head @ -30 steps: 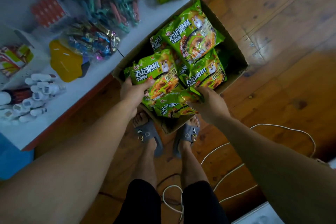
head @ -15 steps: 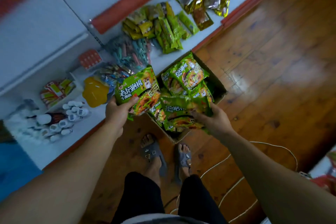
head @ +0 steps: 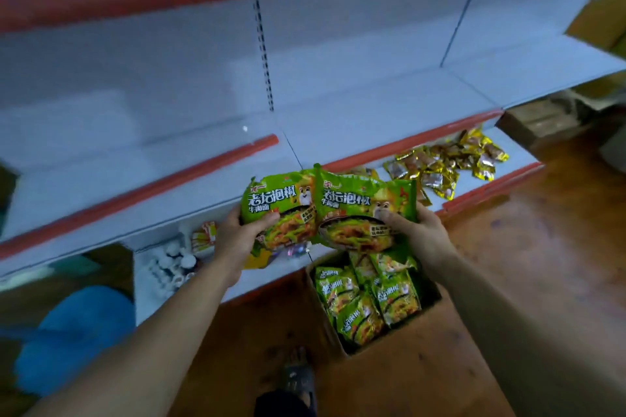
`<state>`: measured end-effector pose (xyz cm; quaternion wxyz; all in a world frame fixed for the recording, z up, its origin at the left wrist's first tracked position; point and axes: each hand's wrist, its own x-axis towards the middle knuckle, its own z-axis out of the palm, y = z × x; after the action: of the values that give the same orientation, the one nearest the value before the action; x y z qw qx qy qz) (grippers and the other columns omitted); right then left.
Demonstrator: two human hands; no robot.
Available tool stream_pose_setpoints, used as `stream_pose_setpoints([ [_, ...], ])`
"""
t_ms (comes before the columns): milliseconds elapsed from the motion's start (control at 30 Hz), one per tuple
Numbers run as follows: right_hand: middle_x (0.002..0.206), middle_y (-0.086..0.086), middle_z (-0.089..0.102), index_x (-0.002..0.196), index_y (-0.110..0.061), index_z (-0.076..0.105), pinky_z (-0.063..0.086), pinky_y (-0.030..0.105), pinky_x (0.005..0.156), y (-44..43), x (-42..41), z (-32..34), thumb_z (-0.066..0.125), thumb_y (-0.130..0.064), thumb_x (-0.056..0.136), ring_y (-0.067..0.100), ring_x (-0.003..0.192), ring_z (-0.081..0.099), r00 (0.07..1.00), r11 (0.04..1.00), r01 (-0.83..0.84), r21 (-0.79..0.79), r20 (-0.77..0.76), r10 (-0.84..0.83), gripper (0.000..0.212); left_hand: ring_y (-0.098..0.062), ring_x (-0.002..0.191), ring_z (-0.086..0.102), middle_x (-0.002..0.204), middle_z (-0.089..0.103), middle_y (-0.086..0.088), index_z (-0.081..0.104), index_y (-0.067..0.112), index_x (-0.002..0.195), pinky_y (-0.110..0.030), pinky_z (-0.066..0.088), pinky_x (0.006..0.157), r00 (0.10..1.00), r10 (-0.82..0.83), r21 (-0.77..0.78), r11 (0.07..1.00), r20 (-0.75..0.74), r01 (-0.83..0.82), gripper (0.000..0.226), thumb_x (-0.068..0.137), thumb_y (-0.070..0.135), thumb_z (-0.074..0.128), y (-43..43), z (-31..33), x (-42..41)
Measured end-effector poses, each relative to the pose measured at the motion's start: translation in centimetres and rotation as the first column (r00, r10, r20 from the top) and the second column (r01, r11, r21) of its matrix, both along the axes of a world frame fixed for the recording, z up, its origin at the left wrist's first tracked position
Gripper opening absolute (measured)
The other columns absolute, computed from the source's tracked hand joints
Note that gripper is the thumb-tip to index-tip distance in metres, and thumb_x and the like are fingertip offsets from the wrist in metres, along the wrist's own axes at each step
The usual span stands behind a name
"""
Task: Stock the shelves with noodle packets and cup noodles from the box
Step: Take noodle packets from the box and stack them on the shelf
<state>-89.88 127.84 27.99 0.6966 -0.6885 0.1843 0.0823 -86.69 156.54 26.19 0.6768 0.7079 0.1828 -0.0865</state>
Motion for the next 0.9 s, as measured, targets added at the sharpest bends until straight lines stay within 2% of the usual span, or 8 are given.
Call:
stream_pose_setpoints([
  [133,0.087,0.005,0.075,0.093,-0.018,0.07,0.057,0.044,0.076,2.9,0.4,6.8,0.082,-0.037,0.066,0.029,0.086,0.072,0.983,0.996,-0.091,0.007,0.159,0.089,0.035,-0.025,0.091,0.071,0.104,0.073,-0.005,0.065,0.017,0.115,-0.043,0.058,0.082,0.989,0.072,-0.066,0.996,0.131,-0.064,0.043,0.075,0.012,0.081,3.1,7.3,-2.1],
  [267,0.097,0.011,0.076,0.105,-0.014,0.07,0.058,0.047,0.081,7.1,0.9,12.7,0.08,-0.031,0.071,0.032,0.091,0.073,0.942,0.979,-0.196,0.056,0.289,0.172,0.039,-0.019,0.08,0.068,0.108,0.071,-0.01,0.061,0.01,0.123,-0.017,0.05,0.051,0.948,0.15,-0.08,0.988,0.281,-0.133,0.046,0.08,0.01,0.077,7.2,13.8,-4.1],
  [467,0.11,0.015,0.073,0.118,-0.007,0.064,0.056,0.049,0.087,14.8,2.9,19.9,0.07,-0.017,0.086,0.035,0.101,0.07,0.857,0.925,-0.338,0.173,0.463,0.227,0.034,-0.001,0.053,0.063,0.092,0.067,-0.007,0.06,0.005,0.119,-0.013,0.043,0.042,0.873,0.191,-0.077,0.982,0.45,-0.175,0.037,0.084,0.007,0.073,13.0,21.8,-5.6],
  [667,0.114,0.015,0.072,0.122,-0.007,0.061,0.058,0.043,0.077,23.7,5.2,25.7,0.066,-0.019,0.086,0.034,0.103,0.069,0.781,0.864,-0.458,0.211,0.56,0.277,0.038,-0.017,0.054,0.06,0.08,0.07,-0.002,0.065,0.015,0.108,-0.022,0.036,0.042,0.78,0.242,-0.065,0.966,0.577,-0.251,0.033,0.078,0.019,0.079,21.5,28.2,-4.3],
  [733,0.114,0.015,0.071,0.121,-0.007,0.062,0.059,0.042,0.077,27.3,6.4,27.4,0.065,-0.018,0.087,0.033,0.103,0.069,0.753,0.855,-0.48,0.197,0.593,0.286,0.036,-0.015,0.067,0.071,0.091,0.074,-0.002,0.064,0.015,0.112,-0.02,0.051,0.051,0.758,0.25,-0.09,0.965,0.602,-0.246,0.035,0.08,0.014,0.077,25.0,29.6,-3.3],
  [767,0.115,0.015,0.071,0.122,-0.007,0.061,0.058,0.043,0.078,29.1,7.0,28.2,0.065,-0.018,0.088,0.034,0.104,0.069,0.743,0.854,-0.485,0.19,0.605,0.287,0.036,-0.019,0.082,0.074,0.099,0.075,-0.003,0.064,0.015,0.115,-0.027,0.058,0.066,0.756,0.254,-0.101,0.965,0.603,-0.243,0.041,0.078,0.016,0.08,27.0,30.1,-2.7],
  [833,0.116,0.014,0.071,0.123,-0.008,0.061,0.057,0.046,0.081,33.0,8.2,29.4,0.064,-0.018,0.089,0.034,0.105,0.069,0.73,0.848,-0.497,0.186,0.619,0.292,0.036,-0.029,0.105,0.069,0.115,0.072,-0.003,0.061,0.018,0.125,-0.049,0.054,0.092,0.745,0.27,-0.115,0.96,0.609,-0.254,0.069,0.065,0.033,0.09,31.1,31.0,-1.7],
  [900,0.115,0.015,0.071,0.122,-0.008,0.061,0.057,0.05,0.083,36.7,9.3,30.2,0.064,-0.018,0.089,0.035,0.104,0.069,0.732,0.837,-0.507,0.207,0.617,0.291,0.035,-0.034,0.117,0.062,0.131,0.064,-0.003,0.051,0.023,0.137,-0.064,0.044,0.098,0.728,0.296,-0.129,0.952,0.618,-0.278,0.102,0.048,0.05,0.095,36.3,30.7,0.7],
])
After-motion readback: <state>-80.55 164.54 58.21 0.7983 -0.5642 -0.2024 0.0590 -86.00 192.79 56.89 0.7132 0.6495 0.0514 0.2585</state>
